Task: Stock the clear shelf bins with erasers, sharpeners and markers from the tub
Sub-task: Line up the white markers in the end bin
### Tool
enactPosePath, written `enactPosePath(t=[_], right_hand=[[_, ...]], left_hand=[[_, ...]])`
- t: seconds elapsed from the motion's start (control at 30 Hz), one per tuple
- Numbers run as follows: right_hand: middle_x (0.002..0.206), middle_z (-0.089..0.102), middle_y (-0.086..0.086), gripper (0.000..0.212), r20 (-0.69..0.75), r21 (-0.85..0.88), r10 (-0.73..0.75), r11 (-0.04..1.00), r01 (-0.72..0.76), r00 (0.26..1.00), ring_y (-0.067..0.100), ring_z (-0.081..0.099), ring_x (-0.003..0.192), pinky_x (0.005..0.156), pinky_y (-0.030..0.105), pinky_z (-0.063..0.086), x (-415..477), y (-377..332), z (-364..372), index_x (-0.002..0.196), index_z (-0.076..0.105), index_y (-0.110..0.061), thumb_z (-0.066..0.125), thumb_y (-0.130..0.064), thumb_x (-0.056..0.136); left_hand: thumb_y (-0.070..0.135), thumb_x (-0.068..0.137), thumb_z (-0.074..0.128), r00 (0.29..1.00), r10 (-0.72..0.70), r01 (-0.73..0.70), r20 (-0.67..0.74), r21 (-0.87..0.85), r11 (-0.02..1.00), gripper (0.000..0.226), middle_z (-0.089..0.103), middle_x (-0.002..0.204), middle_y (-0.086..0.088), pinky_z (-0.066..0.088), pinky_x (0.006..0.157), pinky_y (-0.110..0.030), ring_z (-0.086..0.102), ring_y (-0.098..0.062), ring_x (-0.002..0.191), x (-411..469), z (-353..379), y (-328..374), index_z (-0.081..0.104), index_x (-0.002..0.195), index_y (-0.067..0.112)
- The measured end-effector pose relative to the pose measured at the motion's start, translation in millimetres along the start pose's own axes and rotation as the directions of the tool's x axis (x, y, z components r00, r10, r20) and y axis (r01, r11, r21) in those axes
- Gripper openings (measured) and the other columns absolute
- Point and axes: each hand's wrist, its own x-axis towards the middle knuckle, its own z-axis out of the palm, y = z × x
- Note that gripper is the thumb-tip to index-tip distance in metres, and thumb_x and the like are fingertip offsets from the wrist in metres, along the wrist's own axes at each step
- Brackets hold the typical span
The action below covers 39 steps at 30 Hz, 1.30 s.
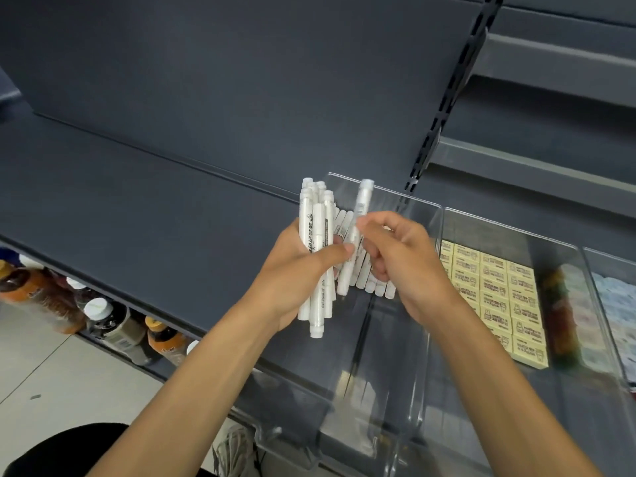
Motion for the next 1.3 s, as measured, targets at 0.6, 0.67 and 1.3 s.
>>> enactPosePath(t=[0.6,0.67,1.3], right_hand=[[0.068,0.064,0.009,0.012,0.029,-0.356,0.148,0.926,-0.128,0.988,0.015,0.057,0.049,0.051,0.027,0.053,60.8,21.3,24.6,0.101,0.051,-0.015,0.050,-0.006,0.094],[0.067,0.064,0.005,0.016,0.017,-0.413,0.162,0.900,-0.141,0.987,0.015,0.058,0.049,0.053,0.028,0.052,67.4,24.0,32.2,0.107,0.044,-0.016,0.052,-0.012,0.094],[0.061,0.066,-0.002,0.011,-0.025,-0.300,0.070,0.951,-0.074,0.997,0.018,0.063,0.061,0.069,0.041,0.057,48.7,17.3,25.2,0.095,0.058,-0.012,0.051,-0.005,0.092]], left_hand=[[-0.002,0.088,0.065,0.998,0.031,-0.033,-0.050,-0.030,0.999,0.026,0.059,0.079,-0.006,0.049,0.052,-0.019,0.059,-0.005,0.056,25.8,-10.3,9.0,0.054,0.112,-0.006],[-0.004,0.088,0.064,0.998,0.026,-0.029,-0.049,-0.049,0.998,0.026,0.058,0.086,-0.012,0.049,0.049,-0.019,0.059,-0.005,0.055,28.2,-11.9,10.9,0.054,0.111,-0.008],[-0.007,0.090,0.058,1.000,-0.016,0.017,0.027,-0.030,0.999,0.019,0.062,0.076,-0.007,0.052,0.057,-0.021,0.062,-0.010,0.064,30.6,-9.6,6.4,0.058,0.109,-0.004]])
